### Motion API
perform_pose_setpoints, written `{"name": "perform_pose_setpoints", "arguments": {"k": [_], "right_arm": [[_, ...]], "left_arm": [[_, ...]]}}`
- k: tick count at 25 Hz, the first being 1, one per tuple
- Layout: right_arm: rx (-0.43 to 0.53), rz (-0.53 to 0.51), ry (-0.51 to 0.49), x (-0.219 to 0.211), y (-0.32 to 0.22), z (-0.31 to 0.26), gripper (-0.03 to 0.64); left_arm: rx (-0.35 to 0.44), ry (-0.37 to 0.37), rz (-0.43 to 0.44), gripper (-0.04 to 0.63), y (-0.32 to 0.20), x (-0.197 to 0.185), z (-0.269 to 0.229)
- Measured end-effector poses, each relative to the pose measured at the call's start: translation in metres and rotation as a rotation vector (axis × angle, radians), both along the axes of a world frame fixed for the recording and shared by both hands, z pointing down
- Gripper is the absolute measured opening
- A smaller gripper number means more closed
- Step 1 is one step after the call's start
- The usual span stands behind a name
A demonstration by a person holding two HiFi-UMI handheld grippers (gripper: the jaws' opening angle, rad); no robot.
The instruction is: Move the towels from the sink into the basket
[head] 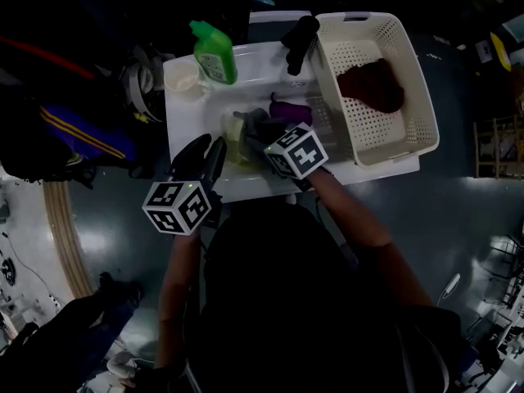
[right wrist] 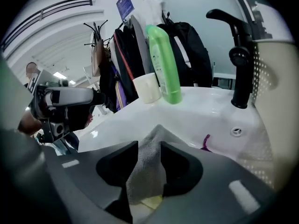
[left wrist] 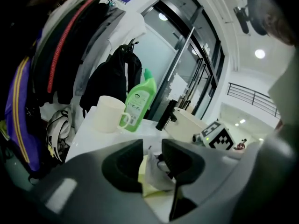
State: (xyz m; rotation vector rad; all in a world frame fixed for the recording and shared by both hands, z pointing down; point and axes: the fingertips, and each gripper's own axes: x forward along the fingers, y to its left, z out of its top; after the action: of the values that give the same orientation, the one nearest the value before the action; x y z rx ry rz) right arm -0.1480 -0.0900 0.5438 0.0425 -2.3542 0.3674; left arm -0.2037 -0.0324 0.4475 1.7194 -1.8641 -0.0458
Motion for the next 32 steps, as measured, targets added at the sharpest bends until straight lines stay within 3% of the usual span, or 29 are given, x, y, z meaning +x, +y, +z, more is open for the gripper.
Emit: {"name": "perform_pose_setpoints", "arguments": {"k": [11, 16, 19, 21, 25, 32], "right_arm": [[0.004, 0.028, 0.050, -0.007, 0.002, 0.016, 0.244], [0.069, 0.135, -0.003, -0.024, -0.022, 0.003, 0.242], [0.066, 0.146, 0.023, -0.033, -0.030, 0.004, 0.241], [0.046, 0.148, 0.055, -0.034, -0.031, 0.010, 0.218], [0.028, 0.157, 0.072, -0.034, -0.031, 0.012, 0.108], [0.028, 0.173, 0.036, -0.032, -0.032, 0.007, 0.078]], "left_arm": [[-0.012, 0.015, 0.013, 0.127, -0.001, -0.008, 0.008], [-0.015, 0.017, 0.027, 0.127, -0.005, -0.006, 0.008], [-0.015, 0.020, 0.032, 0.127, -0.006, -0.005, 0.009], [-0.015, 0.022, 0.037, 0.127, -0.006, -0.003, 0.009], [-0.014, 0.025, 0.045, 0.127, -0.007, -0.002, 0.010], [-0.008, 0.026, 0.054, 0.127, -0.009, -0.001, 0.010]]}}
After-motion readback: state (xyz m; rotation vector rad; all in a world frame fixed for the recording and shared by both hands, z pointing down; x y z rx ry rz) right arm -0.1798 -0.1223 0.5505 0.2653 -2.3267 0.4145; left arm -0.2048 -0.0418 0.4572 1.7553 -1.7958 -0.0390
